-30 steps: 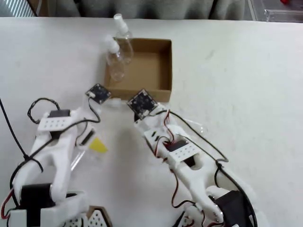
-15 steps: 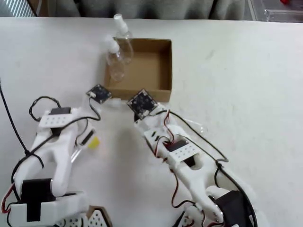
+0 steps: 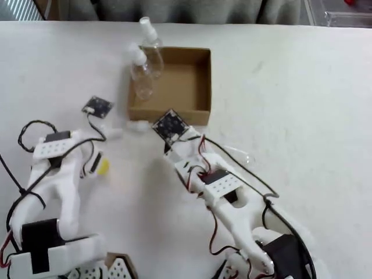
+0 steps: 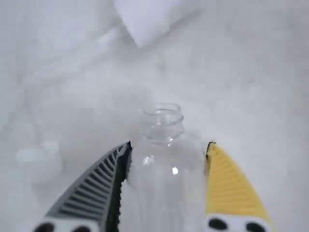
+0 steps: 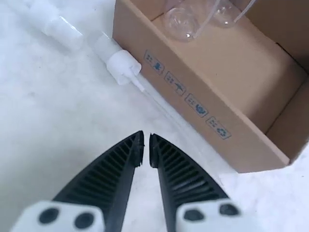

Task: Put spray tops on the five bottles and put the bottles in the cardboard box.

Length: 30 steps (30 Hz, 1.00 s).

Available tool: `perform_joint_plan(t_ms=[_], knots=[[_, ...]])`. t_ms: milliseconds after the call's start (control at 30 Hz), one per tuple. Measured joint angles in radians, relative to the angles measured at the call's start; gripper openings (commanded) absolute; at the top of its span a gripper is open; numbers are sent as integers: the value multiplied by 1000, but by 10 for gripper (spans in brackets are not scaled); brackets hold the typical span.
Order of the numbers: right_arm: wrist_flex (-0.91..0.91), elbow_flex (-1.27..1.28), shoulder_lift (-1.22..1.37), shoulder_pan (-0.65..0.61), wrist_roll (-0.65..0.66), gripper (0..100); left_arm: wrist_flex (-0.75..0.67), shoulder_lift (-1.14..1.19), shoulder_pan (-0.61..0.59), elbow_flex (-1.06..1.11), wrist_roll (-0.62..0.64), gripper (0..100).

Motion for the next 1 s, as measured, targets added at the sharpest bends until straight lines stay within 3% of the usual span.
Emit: perform_joint_plan(t_ms=[533,1000], knots=[[0,-264,316,-26,-3,15,-63,3,-104,-44,123,27],[2,-279,308,173,-3,15,-69,3,-109,-44,123,27]])
